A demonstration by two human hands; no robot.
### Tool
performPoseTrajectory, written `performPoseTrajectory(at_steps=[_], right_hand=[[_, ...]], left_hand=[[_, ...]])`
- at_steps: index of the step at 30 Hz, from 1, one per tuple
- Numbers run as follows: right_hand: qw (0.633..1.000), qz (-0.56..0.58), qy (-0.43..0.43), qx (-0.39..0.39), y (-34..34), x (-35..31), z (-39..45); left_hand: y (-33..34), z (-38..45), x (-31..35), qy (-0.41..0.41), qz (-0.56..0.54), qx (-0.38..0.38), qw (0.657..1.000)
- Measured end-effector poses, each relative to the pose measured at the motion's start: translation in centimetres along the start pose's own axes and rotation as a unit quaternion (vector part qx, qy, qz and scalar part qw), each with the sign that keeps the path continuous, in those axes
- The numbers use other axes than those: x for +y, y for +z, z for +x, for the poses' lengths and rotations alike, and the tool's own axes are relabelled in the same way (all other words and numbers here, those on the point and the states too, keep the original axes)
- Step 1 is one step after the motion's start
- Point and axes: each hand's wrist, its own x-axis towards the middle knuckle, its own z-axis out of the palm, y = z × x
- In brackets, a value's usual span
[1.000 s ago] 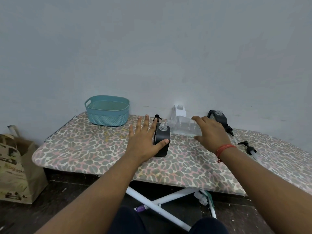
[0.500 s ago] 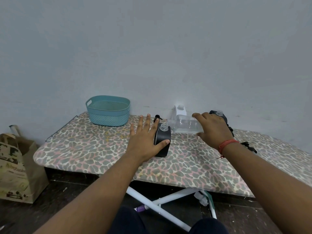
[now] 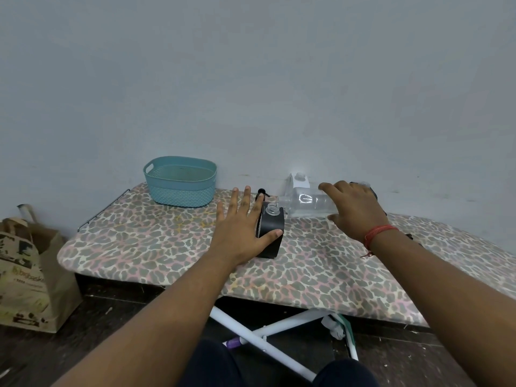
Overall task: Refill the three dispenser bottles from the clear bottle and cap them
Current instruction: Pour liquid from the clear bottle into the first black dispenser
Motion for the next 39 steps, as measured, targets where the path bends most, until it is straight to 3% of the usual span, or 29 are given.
performPoseTrajectory(at_steps=[39], right_hand=[[1.0,-0.016,-0.026,-0.004,-0.25,0.34,0.76]], left_hand=[[-0.45,-0.07,0.12,0.001,0.021,-0.004,1.0]])
